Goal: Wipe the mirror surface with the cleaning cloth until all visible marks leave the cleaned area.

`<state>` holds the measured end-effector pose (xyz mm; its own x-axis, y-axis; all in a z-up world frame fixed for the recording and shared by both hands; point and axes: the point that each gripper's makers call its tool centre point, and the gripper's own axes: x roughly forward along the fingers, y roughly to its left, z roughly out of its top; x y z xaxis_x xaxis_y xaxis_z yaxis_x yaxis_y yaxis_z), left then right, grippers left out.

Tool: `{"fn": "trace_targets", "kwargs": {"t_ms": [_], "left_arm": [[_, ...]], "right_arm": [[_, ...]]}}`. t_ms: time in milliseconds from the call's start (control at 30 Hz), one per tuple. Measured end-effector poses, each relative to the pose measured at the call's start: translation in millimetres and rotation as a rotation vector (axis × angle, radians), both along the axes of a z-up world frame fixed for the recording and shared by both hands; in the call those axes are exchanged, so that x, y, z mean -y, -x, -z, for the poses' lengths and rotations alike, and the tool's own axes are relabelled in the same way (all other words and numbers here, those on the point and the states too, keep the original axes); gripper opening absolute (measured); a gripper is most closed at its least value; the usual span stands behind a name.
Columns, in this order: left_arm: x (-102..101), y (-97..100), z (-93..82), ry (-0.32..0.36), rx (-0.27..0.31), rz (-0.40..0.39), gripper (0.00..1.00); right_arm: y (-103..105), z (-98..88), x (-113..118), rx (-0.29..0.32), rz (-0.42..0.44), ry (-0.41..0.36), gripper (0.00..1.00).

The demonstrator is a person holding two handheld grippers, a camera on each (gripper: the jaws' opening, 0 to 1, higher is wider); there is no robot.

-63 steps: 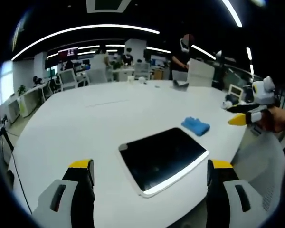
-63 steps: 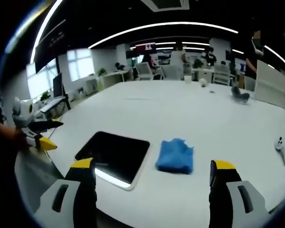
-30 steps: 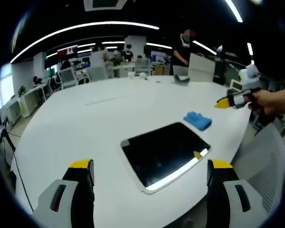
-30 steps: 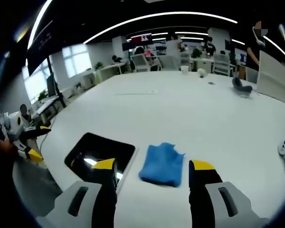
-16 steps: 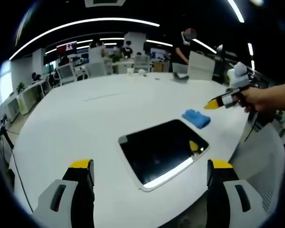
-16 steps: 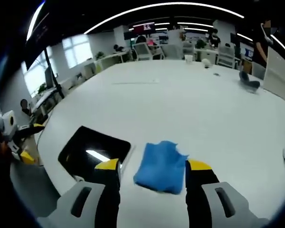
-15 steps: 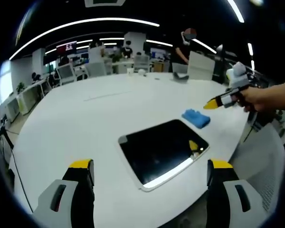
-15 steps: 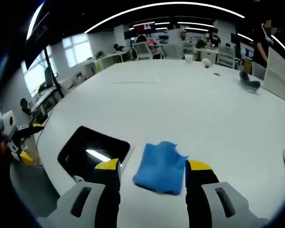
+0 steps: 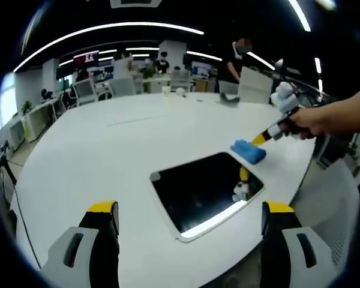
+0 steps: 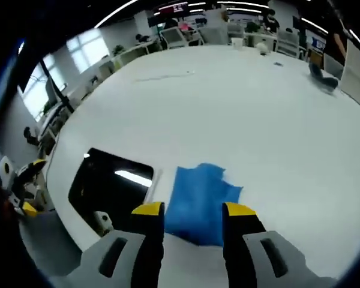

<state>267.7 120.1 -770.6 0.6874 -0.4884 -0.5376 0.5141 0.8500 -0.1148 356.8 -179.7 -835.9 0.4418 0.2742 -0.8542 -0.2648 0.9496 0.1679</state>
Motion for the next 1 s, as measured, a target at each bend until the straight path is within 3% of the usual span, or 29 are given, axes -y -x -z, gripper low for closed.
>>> {"fn": "trace_targets", "kwargs": {"t_ms": [100, 533, 633, 700, 900, 1000], "left_arm": [[0.7, 0.4, 0.3, 0.001, -0.002, 0.004, 0.99], [-3.1, -0.4, 0.0, 0.027, -0.017, -0.013, 0.99], [-2.1, 0.4, 0.9, 0.028, -0.022, -0.009, 0.99], [-0.1, 1.9, 2.4, 0.019, -0.025, 0.005, 0.99], [0.1, 2.7, 3.2, 0.012, -0.027, 0.011, 0.99], [0.6, 3.2, 3.5, 0.010, -0.027, 0.014, 0.99]], "right_arm": [[1.0, 6.6, -1.3, -0.107, -0.016, 0.017, 0.39], [-19.0, 26.4, -4.0, -0.152, 0.005, 0.063, 0.24], [-23.0, 30.3, 3.8, -0.118, -0.065, 0.154, 0.06], [-22.6, 32.5, 2.7, -0.140, 0.018, 0.119, 0.06], [-20.7, 31.3, 4.0, -0.146, 0.029, 0.080, 0.05], [-20.4, 30.4, 4.7, -0.164, 0.131, 0.014, 0.05]]}}
